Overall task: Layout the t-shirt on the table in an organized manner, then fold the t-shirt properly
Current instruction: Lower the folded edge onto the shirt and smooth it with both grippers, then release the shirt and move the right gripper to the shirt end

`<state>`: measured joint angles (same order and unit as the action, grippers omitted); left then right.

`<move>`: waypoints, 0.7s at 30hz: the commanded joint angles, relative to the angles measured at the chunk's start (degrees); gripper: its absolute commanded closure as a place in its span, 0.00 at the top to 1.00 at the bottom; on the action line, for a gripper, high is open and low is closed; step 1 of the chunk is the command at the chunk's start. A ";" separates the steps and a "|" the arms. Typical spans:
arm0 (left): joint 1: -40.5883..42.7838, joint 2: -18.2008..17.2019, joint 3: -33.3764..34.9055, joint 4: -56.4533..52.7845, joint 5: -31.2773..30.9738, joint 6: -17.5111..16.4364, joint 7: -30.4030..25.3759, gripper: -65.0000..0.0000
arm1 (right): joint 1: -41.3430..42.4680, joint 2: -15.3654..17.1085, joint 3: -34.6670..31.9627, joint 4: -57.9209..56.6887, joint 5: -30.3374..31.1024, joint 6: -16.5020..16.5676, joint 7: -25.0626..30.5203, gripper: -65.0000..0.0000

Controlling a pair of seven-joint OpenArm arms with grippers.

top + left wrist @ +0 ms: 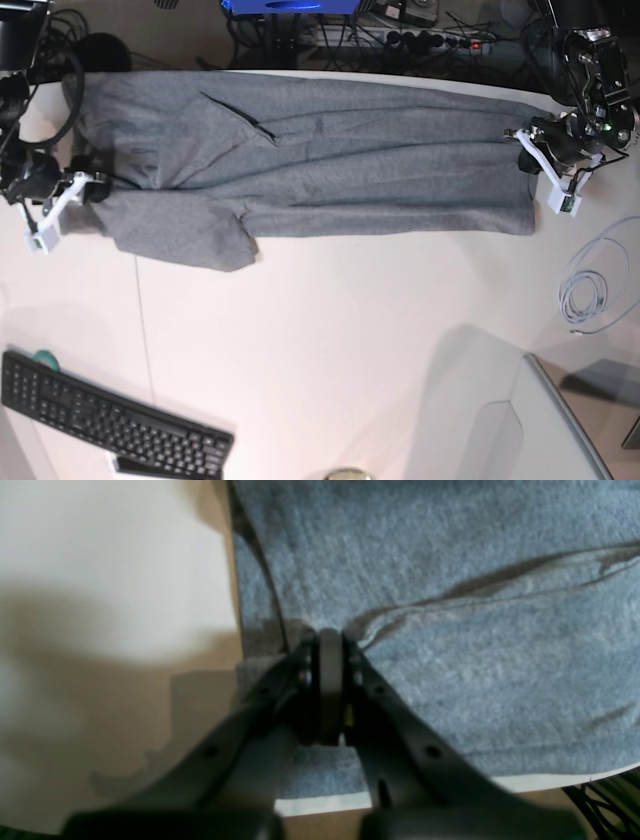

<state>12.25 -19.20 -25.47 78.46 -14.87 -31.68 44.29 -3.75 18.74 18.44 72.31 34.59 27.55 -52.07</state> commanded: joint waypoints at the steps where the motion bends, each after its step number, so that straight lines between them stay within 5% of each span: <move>1: -0.34 -1.15 -0.59 1.59 -0.12 0.25 -0.73 0.22 | 0.54 0.82 1.12 1.22 0.97 -1.22 0.69 0.42; 4: -0.16 -1.15 -0.86 3.70 -0.20 0.25 -0.56 0.51 | 0.01 -0.24 6.14 3.16 0.97 -2.63 -0.37 0.44; 8: -0.16 -0.80 -7.45 5.72 -0.20 0.25 -0.38 0.71 | -0.43 -1.29 11.06 12.13 0.71 -2.63 -4.32 0.45; 12: -0.25 -0.80 -14.13 6.16 -0.47 0.08 -0.47 0.73 | 5.29 -1.38 9.04 11.51 0.18 -2.63 -4.85 0.58; 21: 2.21 -0.71 -23.36 5.63 -0.55 -0.89 -0.91 0.73 | 24.54 -1.47 -6.26 -20.14 -12.13 -2.54 3.50 0.60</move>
<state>14.63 -18.74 -48.51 83.22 -14.96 -32.47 44.38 19.40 16.01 11.92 51.18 22.17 24.88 -49.08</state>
